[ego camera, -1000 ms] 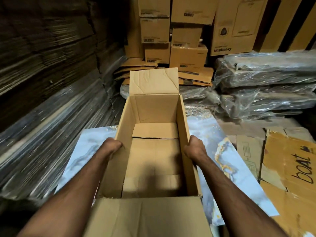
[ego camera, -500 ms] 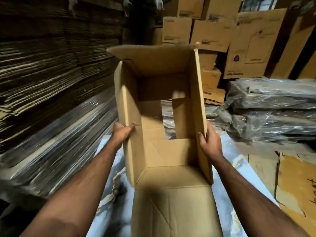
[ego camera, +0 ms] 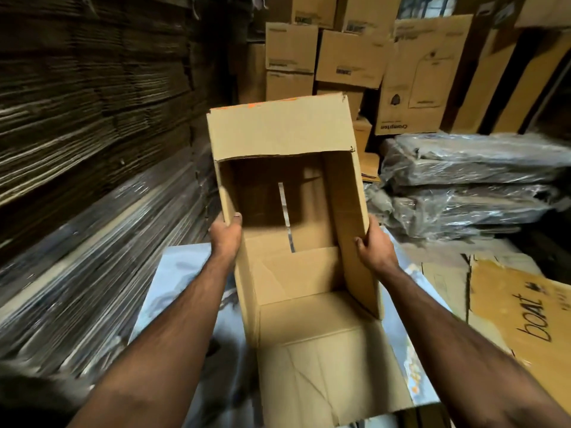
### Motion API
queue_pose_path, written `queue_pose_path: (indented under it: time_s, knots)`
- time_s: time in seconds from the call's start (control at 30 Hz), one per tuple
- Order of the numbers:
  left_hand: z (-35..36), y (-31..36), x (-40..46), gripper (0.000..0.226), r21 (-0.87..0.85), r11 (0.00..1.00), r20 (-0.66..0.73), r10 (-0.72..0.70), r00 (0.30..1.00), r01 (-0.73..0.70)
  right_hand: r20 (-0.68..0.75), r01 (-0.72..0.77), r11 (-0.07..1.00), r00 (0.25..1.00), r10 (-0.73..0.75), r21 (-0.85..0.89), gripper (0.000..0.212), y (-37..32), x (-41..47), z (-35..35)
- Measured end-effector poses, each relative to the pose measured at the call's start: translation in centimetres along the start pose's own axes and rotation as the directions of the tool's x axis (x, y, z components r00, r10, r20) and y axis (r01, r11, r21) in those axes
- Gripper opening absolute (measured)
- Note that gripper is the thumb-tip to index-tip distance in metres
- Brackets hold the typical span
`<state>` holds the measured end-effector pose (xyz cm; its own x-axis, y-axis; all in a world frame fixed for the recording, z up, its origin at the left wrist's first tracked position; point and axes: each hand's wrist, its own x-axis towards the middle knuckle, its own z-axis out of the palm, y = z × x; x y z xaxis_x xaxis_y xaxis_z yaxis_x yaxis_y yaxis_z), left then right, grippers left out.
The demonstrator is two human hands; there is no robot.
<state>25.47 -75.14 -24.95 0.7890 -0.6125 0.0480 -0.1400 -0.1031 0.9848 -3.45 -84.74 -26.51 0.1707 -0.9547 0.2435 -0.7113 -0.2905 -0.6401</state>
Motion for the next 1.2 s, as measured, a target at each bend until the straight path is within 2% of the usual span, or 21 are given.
queue_pose_path:
  time_s: [0.13, 0.3, 0.37, 0.47, 0.63, 0.77, 0.9, 0.97, 1.1, 1.17, 1.2]
  knots:
    - [0.5, 1.3, 0.7, 0.034, 0.041, 0.996, 0.029, 0.081, 0.996, -0.082, -0.128, -0.142, 0.99, 0.982, 0.137, -0.028, 0.035, 0.2, -0.5, -0.5]
    - [-1.5, 3.7, 3.1, 0.031, 0.115, 0.987, -0.075, 0.119, 0.99, -0.11, -0.24, -0.16, 0.981, 0.962, 0.13, -0.113, 0.021, -0.5, 1.5, -3.1]
    - [-1.9, 3.9, 3.8, 0.032, 0.108, 0.99, -0.101, 0.105, 0.989, -0.094, -0.217, -0.113, 0.983, 0.973, 0.08, -0.144, 0.022, -0.9, 2.2, -3.9]
    - [-0.9, 4.7, 3.7, 0.037, 0.023, 0.999, -0.1, 0.04, 0.994, -0.038, -0.148, 0.04, 0.98, 0.987, -0.069, -0.193, 0.026, -2.3, 2.4, -3.3]
    - [0.6, 7.2, 3.8, 0.036, -0.077, 0.996, -0.056, 0.049, 0.997, -0.053, -0.149, 0.093, 0.98, 0.982, -0.119, -0.175, 0.028, -4.7, 2.5, -2.1]
    - [0.2, 7.9, 5.0, 0.033, -0.011, 0.999, 0.004, 0.044, 0.999, -0.044, -0.12, 0.11, 0.981, 0.984, -0.13, -0.162, 0.026, -4.9, 1.8, -0.9]
    - [0.0, 8.4, 5.2, 0.034, 0.12, 0.99, 0.077, 0.069, 0.995, -0.078, -0.13, 0.058, 0.984, 0.988, -0.08, -0.166, 0.025, -5.1, 2.2, -1.1]
    - [0.2, 8.5, 5.0, 0.038, 0.168, 0.978, 0.089, 0.112, 0.99, -0.126, -0.115, 0.039, 0.98, 0.991, -0.063, -0.195, 0.027, -5.0, 2.6, -1.5]
    - [0.8, 8.3, 4.6, 0.041, 0.13, 0.982, 0.051, 0.129, 0.99, -0.134, -0.105, 0.031, 0.976, 0.993, -0.055, -0.217, 0.032, -4.4, 3.2, -1.7]
    - [1.1, 8.2, 4.5, 0.04, 0.117, 0.983, 0.041, 0.14, 0.989, -0.144, -0.108, 0.018, 0.975, 0.993, -0.042, -0.22, 0.046, -3.8, 3.3, -1.4]
    - [1.3, 8.2, 4.4, 0.04, 0.115, 0.982, 0.037, 0.145, 0.989, -0.149, -0.124, 0.012, 0.958, 0.991, -0.049, -0.287, 0.059, -3.4, 3.3, -0.9]
